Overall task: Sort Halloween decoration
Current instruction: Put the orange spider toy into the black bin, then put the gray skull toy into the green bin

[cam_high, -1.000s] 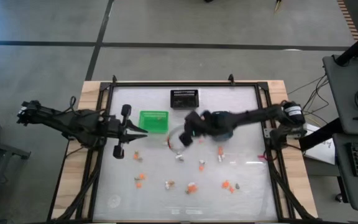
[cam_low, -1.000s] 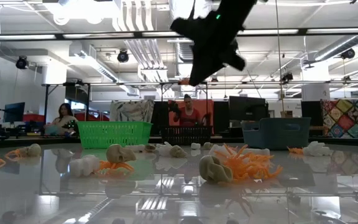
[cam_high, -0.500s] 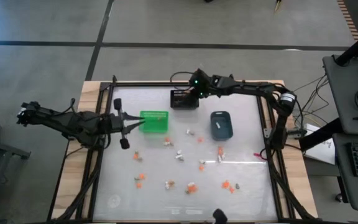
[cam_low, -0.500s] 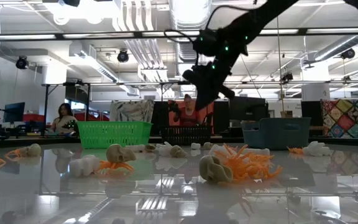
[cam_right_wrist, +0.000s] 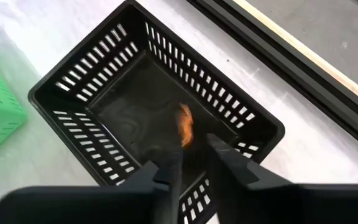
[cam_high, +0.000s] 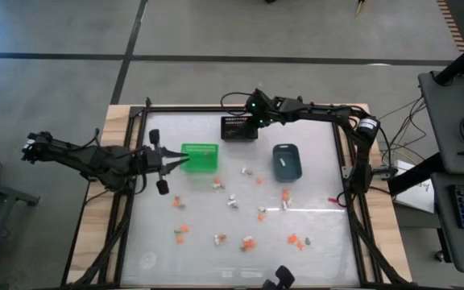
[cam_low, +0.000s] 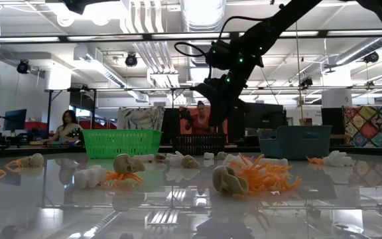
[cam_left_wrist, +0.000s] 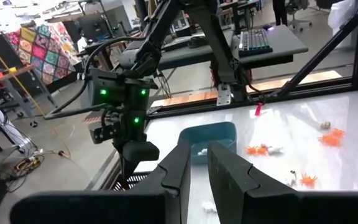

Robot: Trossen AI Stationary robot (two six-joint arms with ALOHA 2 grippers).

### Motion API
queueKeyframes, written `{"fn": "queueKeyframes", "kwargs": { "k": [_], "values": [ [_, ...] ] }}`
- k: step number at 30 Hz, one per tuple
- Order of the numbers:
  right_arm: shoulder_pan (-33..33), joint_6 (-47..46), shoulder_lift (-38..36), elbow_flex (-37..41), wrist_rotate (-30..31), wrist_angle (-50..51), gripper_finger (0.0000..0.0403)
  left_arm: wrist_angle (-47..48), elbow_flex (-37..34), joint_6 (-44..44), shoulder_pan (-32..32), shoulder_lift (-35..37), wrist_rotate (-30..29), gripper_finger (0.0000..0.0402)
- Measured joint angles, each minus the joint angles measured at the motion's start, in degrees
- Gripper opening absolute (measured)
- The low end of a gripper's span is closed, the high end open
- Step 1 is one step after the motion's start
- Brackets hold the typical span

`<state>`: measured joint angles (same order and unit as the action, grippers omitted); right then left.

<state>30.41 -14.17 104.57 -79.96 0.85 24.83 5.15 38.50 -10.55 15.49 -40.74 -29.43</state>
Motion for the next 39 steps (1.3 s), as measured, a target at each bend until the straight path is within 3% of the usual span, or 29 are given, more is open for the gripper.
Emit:
{"fn": "queueKeyframes", "kwargs": {
  "k": [9,22,29,34,39],
  "values": [
    [-1.6,0.3,-3.0,0.0,-2.7,0.4,0.0137,0.1,0.0,6.6,0.0,-3.1,0.0,0.0038],
    [-14.4,3.7,-14.2,5.2,-2.4,-0.9,0.0131,2.1,-0.1,15.5,0.1,-9.6,0.2,0.0038],
    [-20.7,2.9,-21.3,12.5,-2.3,-5.0,0.0123,10.3,-0.1,29.1,0.2,-10.4,7.7,0.0038],
    [-23.2,0.9,-25.1,19.1,-2.3,-13.6,0.0123,19.5,-0.1,41.4,0.9,-12.3,13.8,0.0038],
    [-23.8,0.3,-27.4,23.6,-2.2,-18.2,0.0121,25.6,-0.1,44.3,4.6,-17.0,16.5,0.0051]
  ]
}}
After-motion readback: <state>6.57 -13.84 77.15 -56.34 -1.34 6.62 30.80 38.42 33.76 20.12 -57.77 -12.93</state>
